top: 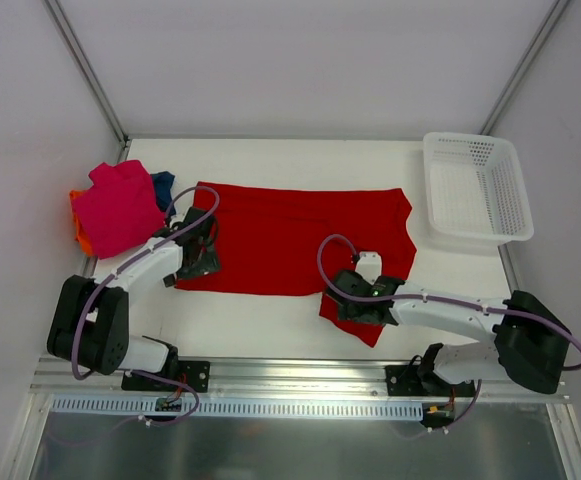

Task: Fold and stack the t-shirts
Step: Fold the tshirt

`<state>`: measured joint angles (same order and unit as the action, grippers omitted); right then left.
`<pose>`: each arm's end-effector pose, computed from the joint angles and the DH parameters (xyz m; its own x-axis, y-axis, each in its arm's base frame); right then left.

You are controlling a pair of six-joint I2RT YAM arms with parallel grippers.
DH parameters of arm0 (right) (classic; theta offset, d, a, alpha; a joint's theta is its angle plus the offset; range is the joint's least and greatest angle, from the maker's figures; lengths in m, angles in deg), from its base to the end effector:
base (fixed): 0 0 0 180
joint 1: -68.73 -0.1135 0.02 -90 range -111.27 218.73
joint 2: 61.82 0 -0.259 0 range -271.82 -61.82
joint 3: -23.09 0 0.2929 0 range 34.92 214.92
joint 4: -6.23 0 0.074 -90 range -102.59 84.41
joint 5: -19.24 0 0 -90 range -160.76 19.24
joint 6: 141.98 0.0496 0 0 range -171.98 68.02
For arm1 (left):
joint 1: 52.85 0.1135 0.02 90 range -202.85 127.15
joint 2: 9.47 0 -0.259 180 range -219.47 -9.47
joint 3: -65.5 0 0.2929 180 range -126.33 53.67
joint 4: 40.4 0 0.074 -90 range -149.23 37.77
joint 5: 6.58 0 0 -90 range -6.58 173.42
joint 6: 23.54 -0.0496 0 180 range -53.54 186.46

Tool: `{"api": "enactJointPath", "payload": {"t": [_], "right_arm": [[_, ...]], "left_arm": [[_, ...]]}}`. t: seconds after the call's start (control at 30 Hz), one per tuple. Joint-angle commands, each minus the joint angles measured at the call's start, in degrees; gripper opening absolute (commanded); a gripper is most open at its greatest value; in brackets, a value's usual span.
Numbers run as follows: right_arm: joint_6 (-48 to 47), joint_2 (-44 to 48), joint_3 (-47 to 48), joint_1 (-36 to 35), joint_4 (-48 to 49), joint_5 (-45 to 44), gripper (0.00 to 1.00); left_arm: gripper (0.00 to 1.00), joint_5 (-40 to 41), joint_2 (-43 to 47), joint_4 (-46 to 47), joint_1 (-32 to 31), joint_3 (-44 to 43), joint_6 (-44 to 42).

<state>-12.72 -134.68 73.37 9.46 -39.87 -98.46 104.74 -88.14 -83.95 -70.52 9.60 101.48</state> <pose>0.1511 0.2091 0.1387 -0.7956 -0.2418 -0.5555 -0.2212 0.9695 -0.1052 0.2794 -0.0701 0.1440 -0.7970 -0.3072 -0.5200 -0.3831 0.9227 0.0422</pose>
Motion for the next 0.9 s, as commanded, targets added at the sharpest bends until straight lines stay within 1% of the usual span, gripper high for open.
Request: {"api": "enactJointPath", "payload": {"t": [0.0, 0.07, 0.17, 0.33, 0.47, 0.6, 0.67, 0.8, 0.87], "right_arm": [[5.1, -2.1, 0.0, -1.5, 0.0, -2.2, 0.71], [5.6, -2.6, 0.0, -1.7, -0.4, -2.0, 0.72], [7.7, -2.5, -0.7, -2.2, -2.7, -3.0, 0.73], [10.7, 2.0, -5.5, -2.4, -3.3, -3.1, 0.74], [13.0, 5.4, -9.2, -3.2, -3.7, -2.4, 0.74], [15.5, 6.0, -10.5, -4.8, -4.0, -2.4, 0.74], [17.2, 6.3, -9.9, -6.3, -5.8, -3.8, 0.74], [17.2, 7.4, -5.2, -7.0, -11.8, -6.7, 0.74], [17.1, 7.2, -4.3, -7.0, -12.8, -7.5, 0.75]], "left_arm": [[0.9, -2.1, -1.1, 1.3, -0.5, 0.4, 0.4], [0.89, -3.1, -1.5, 1.6, -0.5, 0.4, 0.2], [0.89, -2.5, -1.1, 1.4, -0.5, 1.0, 0.1], [0.88, -2.3, -0.1, 1.4, -0.5, 1.4, -0.2], [0.88, -3.5, -2.0, 1.4, -0.5, 1.3, -0.1], [0.88, -4.3, -3.9, 1.4, -0.5, 1.2, 0.0], [0.88, -4.4, -4.1, 1.4, -0.5, 1.0, -0.1], [0.87, -4.4, -4.3, 1.4, -0.4, 0.9, -0.2], [0.87, -4.7, -4.6, 1.5, -0.5, 0.8, -0.3]]}}
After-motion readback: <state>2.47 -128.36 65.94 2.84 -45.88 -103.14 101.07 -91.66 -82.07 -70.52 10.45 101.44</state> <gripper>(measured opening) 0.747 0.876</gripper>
